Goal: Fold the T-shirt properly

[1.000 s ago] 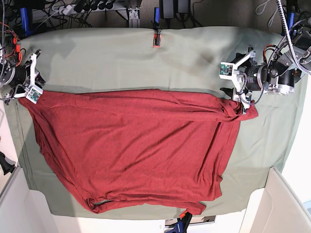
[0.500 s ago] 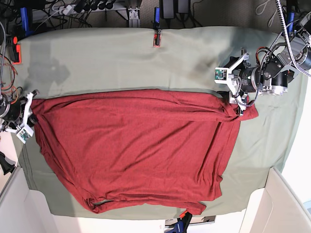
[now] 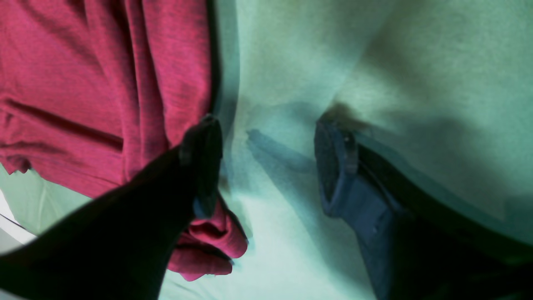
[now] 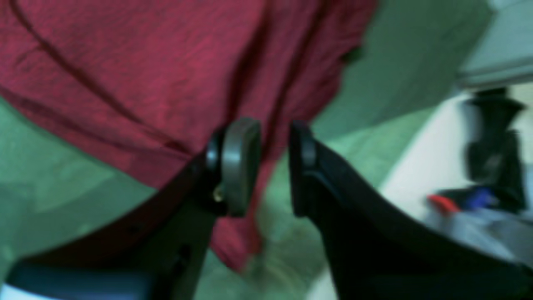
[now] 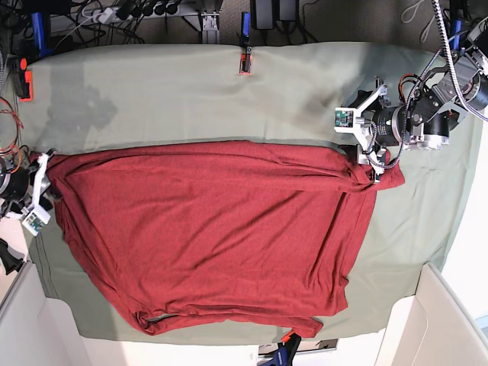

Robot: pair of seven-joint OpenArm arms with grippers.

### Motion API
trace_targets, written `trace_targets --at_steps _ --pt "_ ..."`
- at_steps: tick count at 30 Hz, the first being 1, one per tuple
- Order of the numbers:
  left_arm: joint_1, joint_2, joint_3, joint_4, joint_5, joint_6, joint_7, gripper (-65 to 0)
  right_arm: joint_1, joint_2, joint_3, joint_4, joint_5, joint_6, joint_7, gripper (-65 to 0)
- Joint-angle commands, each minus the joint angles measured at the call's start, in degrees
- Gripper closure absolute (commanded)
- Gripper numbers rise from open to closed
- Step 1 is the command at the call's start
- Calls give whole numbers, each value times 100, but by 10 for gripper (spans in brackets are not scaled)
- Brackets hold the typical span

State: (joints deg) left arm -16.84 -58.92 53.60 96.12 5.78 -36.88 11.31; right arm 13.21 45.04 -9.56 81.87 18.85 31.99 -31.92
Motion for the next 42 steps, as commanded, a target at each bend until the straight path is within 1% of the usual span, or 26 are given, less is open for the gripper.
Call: trace_targets --at_steps 1,3,5,8,9,12,16,19,20,21,23,25,26,28,30,34,39,42 --pt "-90 -111 -81 39 9 66 63 -380 122 229 63 96 103 96 -33 -202" --pt "-92 -118 -81 39 13 66 81 -380 109 380 63 94 197 177 -186 -224" --pt "-92 -109 -81 39 85 70 74 -380 17 516 63 96 219 199 -199 -224" --pt "-92 -105 -81 39 111 94 50 -380 -181 610 61 96 219 286 -201 -226" --pt "-92 -105 -81 39 114 155 52 -380 -262 616 59 96 210 299 -201 -242" --pt "-92 -105 -81 39 114 175 52 -380 -481 619 39 96 68 302 -184 -329" --pt "-92 -101 -81 39 114 177 50 -380 -535 619 -111 94 -227 293 37 -336" --pt "-92 -92 -81 39 114 175 52 -380 -529 614 -396 90 -492 271 223 -336" --pt "-92 -92 -81 39 114 175 52 -380 -529 590 -496 83 -592 254 240 -327" --pt "-92 -92 -81 39 114 175 52 -380 -525 562 -601 72 -673 223 240 -301" --pt "-92 -92 -81 39 114 175 50 -380 -496 483 -780 35 -824 155 254 -223" --pt "-92 -92 -81 39 114 175 52 -380 -496 389 -802 28 -975 76 306 -131" --pt "-92 -92 -81 39 114 175 52 -380 -463 361 -802 31 -1010 46 330 -96" --pt "-92 -94 -81 39 114 175 52 -380 -356 350 -802 35 -981 -31 348 -57" --pt "-90 -94 -81 39 114 173 57 -380 -186 352 -802 37 -968 -59 345 -43" --pt "-92 -96 -81 39 186 175 76 -380 216 367 -802 33 -715 -72 341 -19" --pt "-92 -96 -81 39 223 175 74 -380 479 363 -802 -70 -643 -57 319 -19" --pt "-94 -94 -81 39 221 177 50 -380 466 365 -802 -199 -643 44 317 -19"
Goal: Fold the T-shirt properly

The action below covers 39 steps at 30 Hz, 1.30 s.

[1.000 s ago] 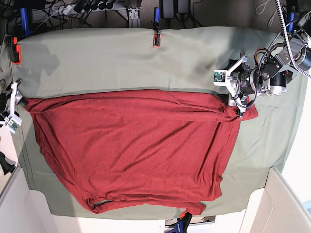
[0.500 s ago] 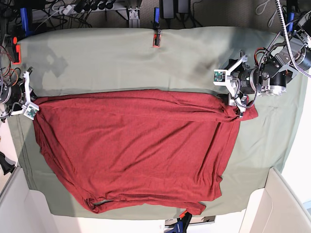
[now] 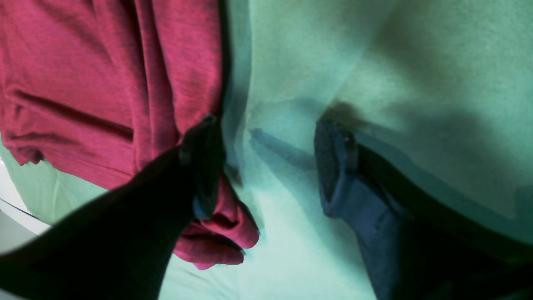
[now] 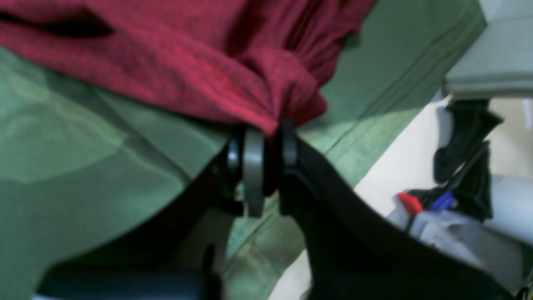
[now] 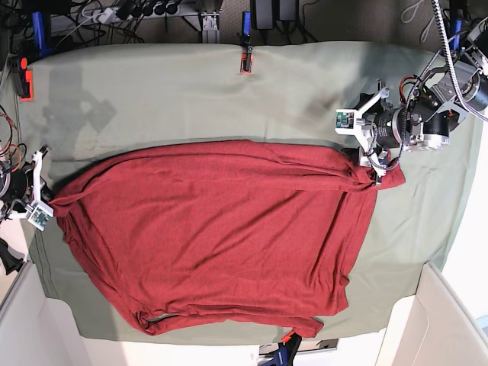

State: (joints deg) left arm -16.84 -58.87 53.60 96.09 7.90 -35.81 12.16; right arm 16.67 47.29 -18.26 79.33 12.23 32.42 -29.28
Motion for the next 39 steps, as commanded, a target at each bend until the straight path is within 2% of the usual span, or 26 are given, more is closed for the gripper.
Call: trace_targets --at_steps 1,7,8,11,13,15,16,21,24,26,30,32,35,39 --pt "-94 -98 -81 42 9 70 -35 -380 107 140 68 11 15 0 52 -19" --pt "-94 -98 -81 42 9 70 -35 -380 107 138 68 -136 -87 -4 87 -36" --pt "-94 -96 -81 42 9 70 -35 -380 109 133 68 -136 -83 -11 111 -67" --pt "-98 -94 -81 42 11 116 -35 -380 107 109 68 -173 -83 -74 114 -222" --pt "-111 -96 -83 42 13 734 -31 -380 107 109 68 -223 -76 -114 122 -293" --pt "-111 -87 -136 42 103 1530 -24 -380 107 109 68 -243 -39 -181 120 -300" --pt "-111 -52 -164 42 173 1637 -24 -380 107 109 68 -243 -11 -184 120 -300" --pt "-111 356 -179 31 229 1521 107 -380 107 109 68 -243 85 -184 52 -299" --pt "-109 468 -177 -92 358 1508 118 -380 105 111 68 -243 85 -184 -13 -299" --pt "-109 470 -177 -225 389 1388 118 -380 105 114 68 -243 87 -184 -13 -299" --pt "-127 457 -177 -575 782 1394 107 -380 109 111 68 -240 144 -184 -7 -299" --pt "-122 417 -177 -664 804 1388 68 -380 107 111 68 -240 219 -181 -9 -299" --pt "-120 321 -177 -647 780 1174 -177 -380 107 114 68 -240 214 -181 -9 -299" --pt "-122 212 -177 -455 780 1163 -205 -380 107 149 68 -131 216 -120 -11 -299"
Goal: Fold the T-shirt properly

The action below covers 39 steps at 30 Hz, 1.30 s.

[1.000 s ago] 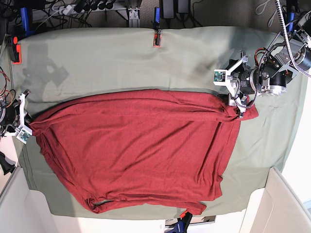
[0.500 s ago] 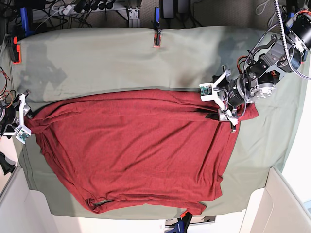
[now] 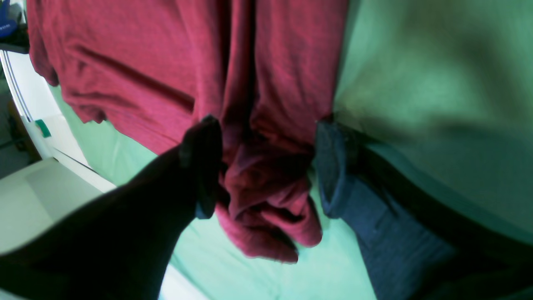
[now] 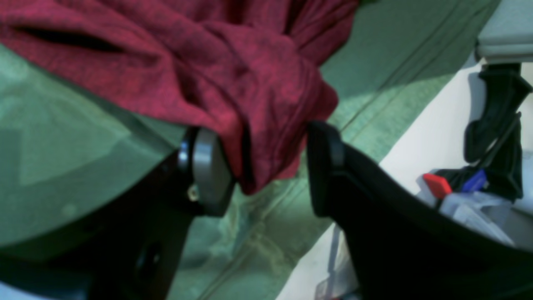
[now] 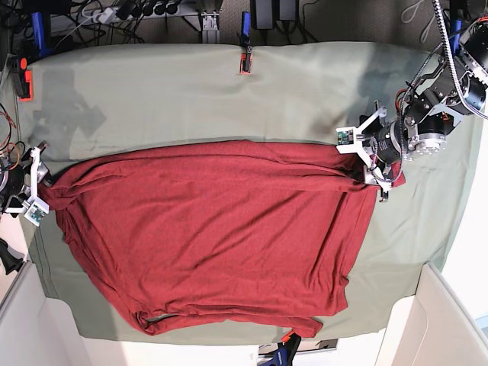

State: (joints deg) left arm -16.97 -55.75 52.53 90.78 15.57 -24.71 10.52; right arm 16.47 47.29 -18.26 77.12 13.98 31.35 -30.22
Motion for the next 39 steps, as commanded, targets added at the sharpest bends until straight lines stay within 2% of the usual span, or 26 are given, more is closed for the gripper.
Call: trace_targets --at_steps 1,5,7,9,14,18,23,30,31,33,39 --pt "-109 -129 -70 153 11 4 -42 -380 127 168 68 192 66 13 81 -299" --pt "-92 -160 -70 264 -48 -214 -39 -380 129 273 68 645 162 28 -146 -299" --pt "-94 -157 -70 195 -50 -212 -42 -380 127 317 68 715 144 142 -302 -299" --pt "-94 -157 -70 131 -52 -212 -42 -380 129 350 68 710 15 120 -304 -300" --pt "-94 -155 -70 107 -162 -210 -44 -380 129 345 72 669 -157 -160 -299 -300" --pt "-96 -155 -70 107 -160 -210 -42 -380 129 332 72 601 -415 -575 -299 -300" --pt "-92 -155 -70 107 -162 -212 -42 -380 131 332 107 601 -492 -935 -299 -300" --pt "-92 -155 -70 96 -195 -212 -37 -380 417 221 505 601 -367 -1414 -286 -300" --pt "-92 -157 -70 96 -254 -212 -2 -380 461 223 509 601 -271 -1390 -302 -300" --pt "-92 -157 -70 92 -313 -212 46 -380 474 221 507 601 -33 -1143 -339 -299" --pt "-92 -155 -70 -13 -310 -212 44 -380 96 219 501 601 863 59 -634 -299"
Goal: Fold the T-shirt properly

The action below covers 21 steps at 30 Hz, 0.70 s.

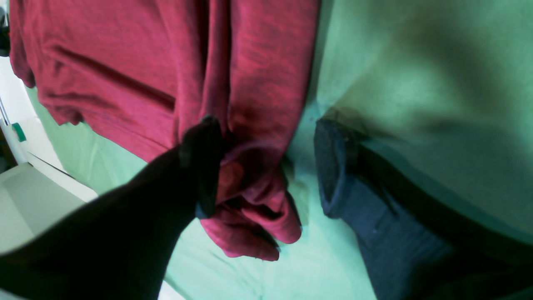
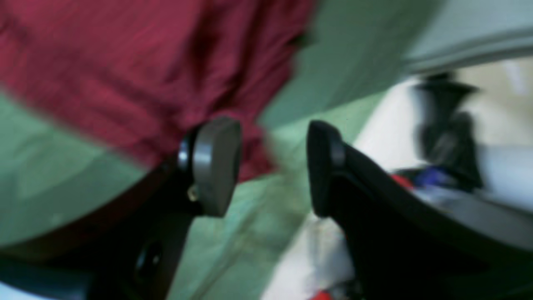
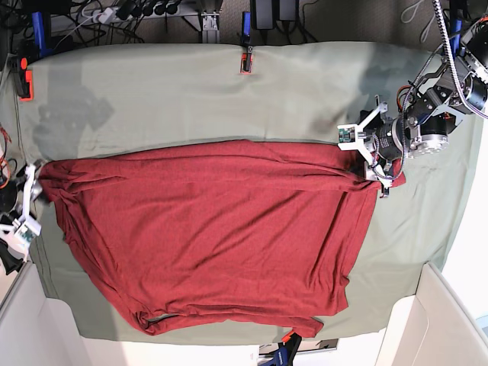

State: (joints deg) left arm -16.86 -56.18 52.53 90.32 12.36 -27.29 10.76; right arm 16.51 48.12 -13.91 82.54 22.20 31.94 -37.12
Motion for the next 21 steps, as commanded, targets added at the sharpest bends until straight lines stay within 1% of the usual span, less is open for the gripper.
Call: trace_targets --at_steps 1,5,9,13,15,18,21 --pt "-103 -111 -70 33 11 46 20 -380 -26 136 66 61 90 55 59 -299" --pt "-103 -109 -70 33 9 46 -13 -380 -424 120 22 61 -20 133 61 -299" --pt "-103 -79 -70 33 9 48 -28 -380 -658 120 -188 59 -581 118 164 -300" --pt "-103 -9 -70 33 9 48 -26 -380 -654 96 -507 24 -1263 -96 522 -299" --pt "-103 13 -70 33 7 46 -24 -380 -654 26 -584 -44 -1550 -267 660 -300" --pt "-103 15 -70 33 9 48 -22 -380 -649 -94 -632 -149 -1840 -564 743 -299" --pt "-103 15 -70 33 9 46 -22 -380 -627 -234 -632 -236 -1989 -625 758 -300"
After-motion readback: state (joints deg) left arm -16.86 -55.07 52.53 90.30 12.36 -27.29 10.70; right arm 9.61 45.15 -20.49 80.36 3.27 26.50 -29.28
